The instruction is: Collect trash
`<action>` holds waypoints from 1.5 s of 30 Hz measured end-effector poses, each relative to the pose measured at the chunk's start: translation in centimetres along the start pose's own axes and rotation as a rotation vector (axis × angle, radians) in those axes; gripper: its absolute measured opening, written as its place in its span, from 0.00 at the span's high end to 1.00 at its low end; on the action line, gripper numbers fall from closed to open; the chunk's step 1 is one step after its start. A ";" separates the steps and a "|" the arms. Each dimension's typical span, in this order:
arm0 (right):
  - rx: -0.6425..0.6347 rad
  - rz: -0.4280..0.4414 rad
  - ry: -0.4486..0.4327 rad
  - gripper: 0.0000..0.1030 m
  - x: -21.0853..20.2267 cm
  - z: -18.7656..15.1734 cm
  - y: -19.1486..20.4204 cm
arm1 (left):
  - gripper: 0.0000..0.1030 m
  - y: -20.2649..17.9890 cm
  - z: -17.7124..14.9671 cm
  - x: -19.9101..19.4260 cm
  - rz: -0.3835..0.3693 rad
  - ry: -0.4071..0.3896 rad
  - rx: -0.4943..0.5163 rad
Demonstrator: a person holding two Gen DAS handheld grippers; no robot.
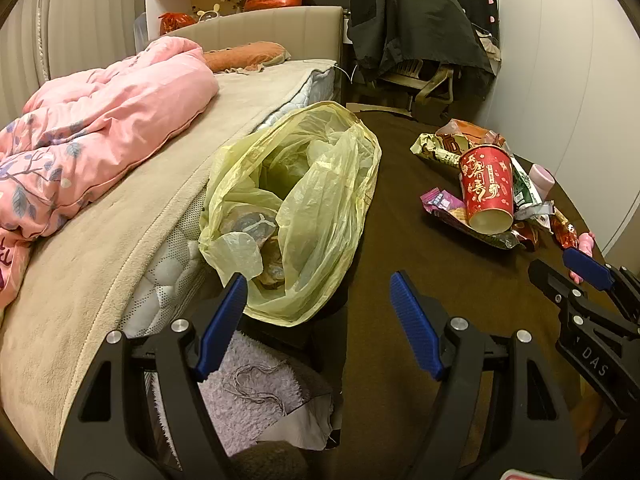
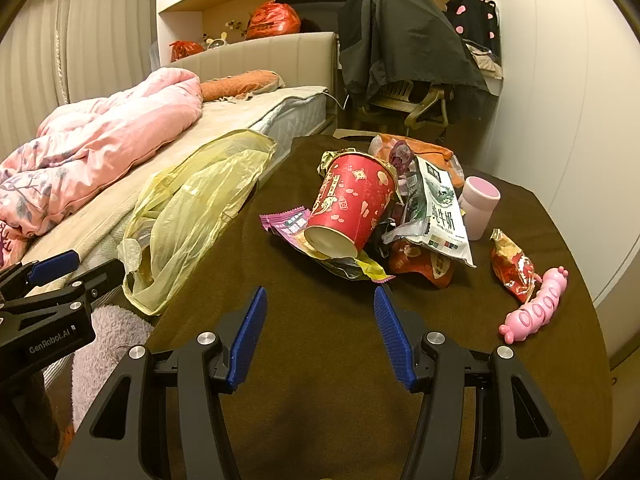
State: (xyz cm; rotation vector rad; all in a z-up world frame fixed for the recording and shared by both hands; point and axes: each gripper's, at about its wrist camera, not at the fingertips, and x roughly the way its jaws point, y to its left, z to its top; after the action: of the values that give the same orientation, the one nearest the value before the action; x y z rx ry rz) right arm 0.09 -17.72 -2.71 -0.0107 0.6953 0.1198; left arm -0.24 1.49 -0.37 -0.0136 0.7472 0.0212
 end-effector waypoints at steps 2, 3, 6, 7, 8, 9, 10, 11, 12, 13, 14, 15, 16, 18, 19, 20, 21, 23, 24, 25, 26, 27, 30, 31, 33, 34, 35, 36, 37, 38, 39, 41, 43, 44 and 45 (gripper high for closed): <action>0.000 0.001 -0.002 0.49 -0.1 0.0 -0.1 | 0.32 0.0 0.0 0.0 0.000 0.000 0.000; 0.001 0.001 -0.002 0.49 -0.1 0.0 -0.1 | 0.32 0.0 0.0 0.0 0.000 0.001 0.000; 0.003 0.001 -0.006 0.49 -0.2 0.2 -0.1 | 0.32 0.1 0.0 -0.1 -0.001 0.000 0.000; 0.003 0.001 -0.009 0.49 -0.2 0.3 -0.1 | 0.32 0.0 0.0 -0.1 0.000 0.000 0.001; 0.003 -0.001 -0.014 0.49 -0.3 0.4 -0.1 | 0.32 0.0 0.0 0.0 0.000 0.000 0.001; 0.003 -0.001 -0.017 0.49 -0.4 0.5 -0.1 | 0.32 0.0 0.0 0.0 -0.001 0.000 0.001; 0.004 -0.002 -0.021 0.49 -0.4 0.5 -0.1 | 0.32 0.0 0.0 0.0 0.000 -0.002 0.000; 0.004 -0.002 -0.023 0.49 -0.5 0.6 -0.1 | 0.32 0.1 0.1 0.0 0.000 -0.003 0.000; 0.005 -0.002 -0.027 0.49 -0.6 0.7 -0.1 | 0.32 0.1 0.1 -0.1 0.001 -0.004 0.000; 0.006 -0.002 -0.029 0.49 -0.6 0.8 -0.1 | 0.32 0.0 0.1 -0.1 0.002 -0.005 0.001; 0.006 -0.001 -0.031 0.49 -0.6 0.8 -0.2 | 0.32 0.0 0.2 -0.1 0.002 -0.007 0.001; 0.006 -0.001 -0.033 0.49 -0.6 0.8 -0.2 | 0.32 0.0 0.2 -0.2 0.003 -0.009 0.000; 0.005 -0.002 -0.035 0.49 -0.7 0.8 -0.2 | 0.32 -0.1 0.3 -0.2 0.003 -0.010 0.000; 0.004 -0.002 -0.037 0.49 -0.7 0.8 -0.3 | 0.32 -0.3 0.3 -0.3 0.004 -0.014 0.002; 0.005 -0.003 -0.037 0.49 -0.7 0.9 -0.2 | 0.32 -0.3 0.4 -0.3 0.004 -0.017 0.003; 0.005 -0.004 -0.038 0.49 -0.8 0.9 -0.3 | 0.32 -0.4 0.4 -0.4 0.004 -0.020 0.004; 0.007 -0.005 -0.039 0.49 -0.8 0.9 -0.3 | 0.32 -0.4 0.5 -0.5 0.003 -0.021 0.005; 0.010 -0.005 -0.043 0.49 -0.9 1.0 -0.4 | 0.32 -0.6 0.6 -0.5 0.003 -0.026 0.007; 0.012 -0.006 -0.044 0.49 -0.9 1.0 -0.4 | 0.32 -0.6 0.6 -0.6 0.003 -0.028 0.007; 0.013 -0.006 -0.046 0.49 -0.9 1.0 -0.5 | 0.32 -0.6 0.6 -0.6 0.003 -0.030 0.008; 0.014 -0.007 -0.047 0.49 -0.9 1.0 -0.5 | 0.32 -0.7 0.7 -0.7 0.003 -0.032 0.008; 0.014 -0.007 -0.049 0.49 -1.0 1.0 -0.6 | 0.32 -0.7 0.7 -0.7 0.003 -0.033 0.008; 0.015 -0.008 -0.053 0.49 -1.1 1.1 -0.6 | 0.32 -0.7 0.8 -0.7 0.002 -0.037 0.008; 0.015 -0.008 -0.054 0.49 -1.1 1.1 -0.6 | 0.32 -0.7 0.8 -0.8 0.002 -0.038 0.009; 0.016 -0.007 -0.056 0.49 -1.1 1.1 -0.7 | 0.32 -0.8 0.9 -0.8 0.002 -0.042 0.009; 0.015 -0.008 -0.056 0.49 -1.1 1.1 -0.7 | 0.32 -0.8 0.9 -0.9 0.001 -0.044 0.010; 0.015 -0.008 -0.056 0.49 -1.1 1.1 -0.7 | 0.32 -0.8 0.9 -0.9 0.001 -0.045 0.010; 0.015 -0.008 -0.056 0.49 -1.1 1.1 -0.7 | 0.32 -0.9 1.0 -0.9 0.001 -0.046 0.010; 0.015 -0.008 -0.056 0.49 -1.1 1.1 -0.7 | 0.32 -0.9 1.0 -0.9 0.001 -0.047 0.010; 0.016 -0.007 -0.055 0.49 -1.1 1.1 -0.7 | 0.32 -0.9 1.0 -0.9 0.001 -0.047 0.010; 0.016 -0.007 -0.054 0.49 -1.1 1.1 -0.8 | 0.32 -0.9 1.0 -0.9 0.001 -0.046 0.010; 0.016 -0.008 -0.056 0.49 -1.1 1.1 -0.7 | 0.32 -0.9 1.0 -0.9 0.001 -0.046 0.009; 0.016 -0.009 -0.055 0.49 -1.1 1.1 -0.7 | 0.32 -0.9 1.0 -0.9 0.000 -0.048 0.010; 0.015 -0.009 -0.055 0.49 -1.1 1.1 -0.7 | 0.32 -0.9 1.0 -0.9 0.000 -0.048 0.010; 0.015 -0.010 -0.055 0.49 -1.0 1.1 -0.8 | 0.32 -0.9 1.0 -0.8 0.000 -0.048 0.010</action>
State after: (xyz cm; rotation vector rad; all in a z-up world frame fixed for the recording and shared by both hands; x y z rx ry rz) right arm 0.10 -18.59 -1.21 0.0033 0.6413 0.1048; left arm -0.15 0.59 0.94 -0.0036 0.6989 0.0178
